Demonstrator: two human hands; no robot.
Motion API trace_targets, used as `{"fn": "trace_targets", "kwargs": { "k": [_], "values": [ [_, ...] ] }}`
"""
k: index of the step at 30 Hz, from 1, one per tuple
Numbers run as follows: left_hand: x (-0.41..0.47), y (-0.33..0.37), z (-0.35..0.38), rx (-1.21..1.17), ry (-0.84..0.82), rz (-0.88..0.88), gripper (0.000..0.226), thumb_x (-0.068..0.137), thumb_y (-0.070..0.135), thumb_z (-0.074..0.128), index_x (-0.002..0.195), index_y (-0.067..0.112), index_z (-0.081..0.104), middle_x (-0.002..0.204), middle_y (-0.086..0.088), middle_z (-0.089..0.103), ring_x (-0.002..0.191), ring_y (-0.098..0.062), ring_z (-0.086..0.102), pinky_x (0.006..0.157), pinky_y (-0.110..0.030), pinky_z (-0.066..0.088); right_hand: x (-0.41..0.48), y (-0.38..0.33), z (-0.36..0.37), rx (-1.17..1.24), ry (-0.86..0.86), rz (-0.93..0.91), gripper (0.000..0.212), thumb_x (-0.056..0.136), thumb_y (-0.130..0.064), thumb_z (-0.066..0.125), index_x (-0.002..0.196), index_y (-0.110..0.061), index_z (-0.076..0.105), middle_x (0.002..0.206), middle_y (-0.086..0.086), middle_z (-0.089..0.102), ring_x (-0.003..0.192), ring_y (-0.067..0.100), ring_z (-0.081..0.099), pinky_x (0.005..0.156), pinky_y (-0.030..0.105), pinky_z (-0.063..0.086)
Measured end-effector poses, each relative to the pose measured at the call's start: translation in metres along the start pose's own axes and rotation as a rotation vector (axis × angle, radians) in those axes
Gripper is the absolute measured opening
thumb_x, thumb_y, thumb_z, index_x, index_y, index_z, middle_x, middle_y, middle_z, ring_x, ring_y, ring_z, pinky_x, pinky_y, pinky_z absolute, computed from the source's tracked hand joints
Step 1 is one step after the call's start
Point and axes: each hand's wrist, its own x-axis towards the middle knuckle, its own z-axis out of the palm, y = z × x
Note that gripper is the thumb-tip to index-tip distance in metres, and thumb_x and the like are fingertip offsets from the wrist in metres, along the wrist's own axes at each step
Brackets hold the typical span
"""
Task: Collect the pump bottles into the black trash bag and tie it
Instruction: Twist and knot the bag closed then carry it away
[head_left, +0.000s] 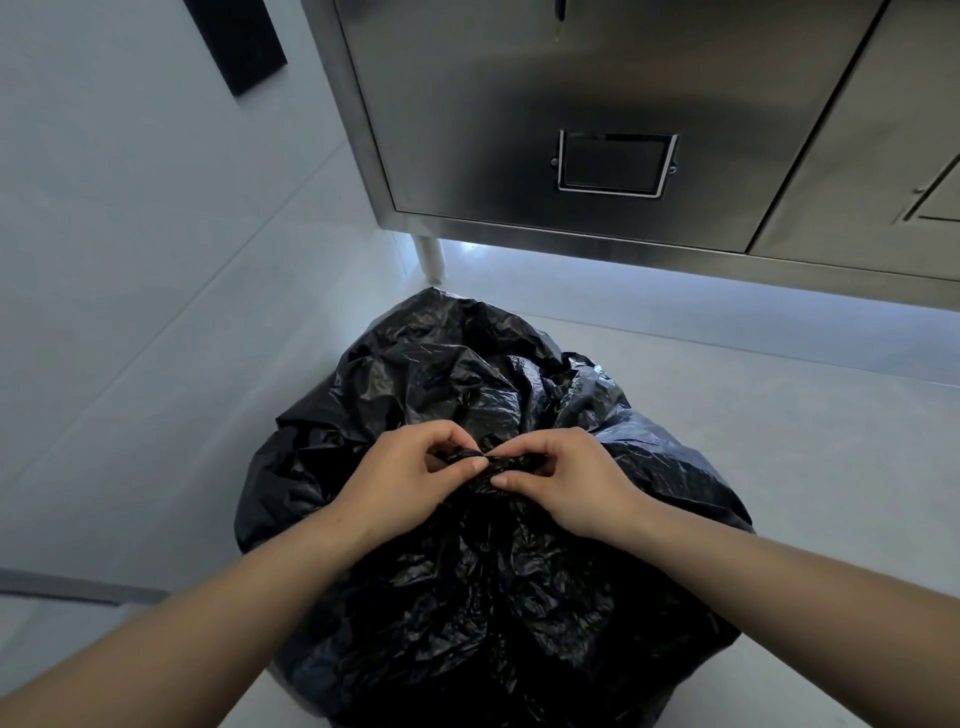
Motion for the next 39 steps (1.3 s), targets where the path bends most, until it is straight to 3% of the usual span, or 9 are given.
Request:
{"fn": "trace_targets", "kwargs": {
  "k": [3,8,13,18,21,29,32,36,39],
  "values": [
    [0.001,0.011,-0.009,0.009,-0.023,0.044,0.004,0.08,0.035,0.069,0.082,0.035,0.065,0.066,0.025,0.065,0.054,0.004,0.058,0.054,-0.007,0.039,0.001,-0.009,-0.014,0.055,-0.017,0.012,0.013,0.076,-0.023,0.074,0.088,-0.029,0.073,0.08,-0.013,0.072,0.07,0.006,0.065,0.071,0.019,0.05],
    [-0.008,0.065,-0.052,-0.041,-0.006,-0.003,0.007,0.081,0.031,0.069,0.081,0.035,0.064,0.067,0.027,0.063,0.057,0.004,0.059,0.056,-0.006,0.038,-0.007,-0.074,-0.049,0.088,-0.011,0.072,0.015,0.075,-0.025,0.075,0.085,-0.034,0.07,0.08,-0.02,0.069,0.079,-0.008,0.062,0.075,0.008,0.043],
    [-0.034,0.109,-0.098,-0.088,-0.039,-0.118,0.005,0.082,0.03,0.067,0.083,0.034,0.066,0.074,0.022,0.066,0.062,0.004,0.062,0.057,-0.007,0.04,-0.03,-0.145,-0.053,0.369,-0.003,0.269,0.015,0.074,-0.025,0.075,0.089,-0.024,0.073,0.085,-0.004,0.074,0.078,0.013,0.069,0.073,0.023,0.054],
    [-0.06,0.126,-0.123,-0.139,-0.118,-0.172,0.012,0.082,0.026,0.068,0.086,0.037,0.067,0.084,0.022,0.069,0.077,0.007,0.064,0.068,-0.005,0.044,-0.053,-0.186,-0.043,0.358,0.041,0.367,0.015,0.078,-0.015,0.073,0.086,-0.028,0.073,0.088,-0.014,0.071,0.084,-0.001,0.066,0.078,0.013,0.049],
    [-0.073,0.146,-0.14,-0.185,-0.179,-0.16,0.015,0.085,0.023,0.065,0.096,0.033,0.067,0.095,0.02,0.068,0.091,0.009,0.061,0.076,-0.004,0.043,-0.066,-0.215,-0.048,0.367,0.112,0.407,0.014,0.08,-0.013,0.071,0.089,-0.022,0.074,0.088,-0.013,0.071,0.084,-0.002,0.065,0.077,0.01,0.048],
    [-0.097,0.246,-0.236,-0.236,-0.222,-0.121,0.032,0.085,0.041,0.058,0.116,0.047,0.052,0.116,0.021,0.059,0.11,0.006,0.052,0.089,-0.02,0.047,-0.082,-0.345,-0.116,0.326,0.17,0.407,0.021,0.082,-0.017,0.069,0.086,-0.037,0.069,0.092,-0.018,0.07,0.09,-0.003,0.064,0.079,0.009,0.046],
    [-0.104,0.29,-0.291,-0.2,-0.246,-0.116,0.031,0.085,0.043,0.057,0.112,0.054,0.049,0.118,0.019,0.057,0.11,0.004,0.051,0.092,-0.024,0.045,-0.091,-0.41,-0.149,0.341,0.179,0.454,0.019,0.082,-0.016,0.069,0.083,-0.035,0.068,0.091,-0.013,0.07,0.09,0.003,0.065,0.084,0.018,0.048],
    [-0.118,0.351,-0.365,-0.147,-0.253,-0.043,0.029,0.085,0.038,0.06,0.099,0.06,0.047,0.113,0.017,0.059,0.103,0.01,0.051,0.082,-0.012,0.04,-0.112,-0.499,-0.192,0.272,0.265,0.449,0.019,0.083,-0.017,0.068,0.081,-0.035,0.066,0.089,-0.016,0.068,0.089,0.0,0.062,0.085,0.017,0.044],
    [-0.124,0.4,-0.407,-0.108,-0.282,0.042,0.025,0.084,0.044,0.059,0.099,0.06,0.047,0.111,0.02,0.058,0.101,0.009,0.053,0.072,-0.004,0.037,-0.133,-0.552,-0.227,0.224,0.388,0.451,0.008,0.083,-0.016,0.067,0.087,-0.023,0.068,0.093,-0.007,0.068,0.092,0.006,0.061,0.088,0.02,0.044]
  ]
}}
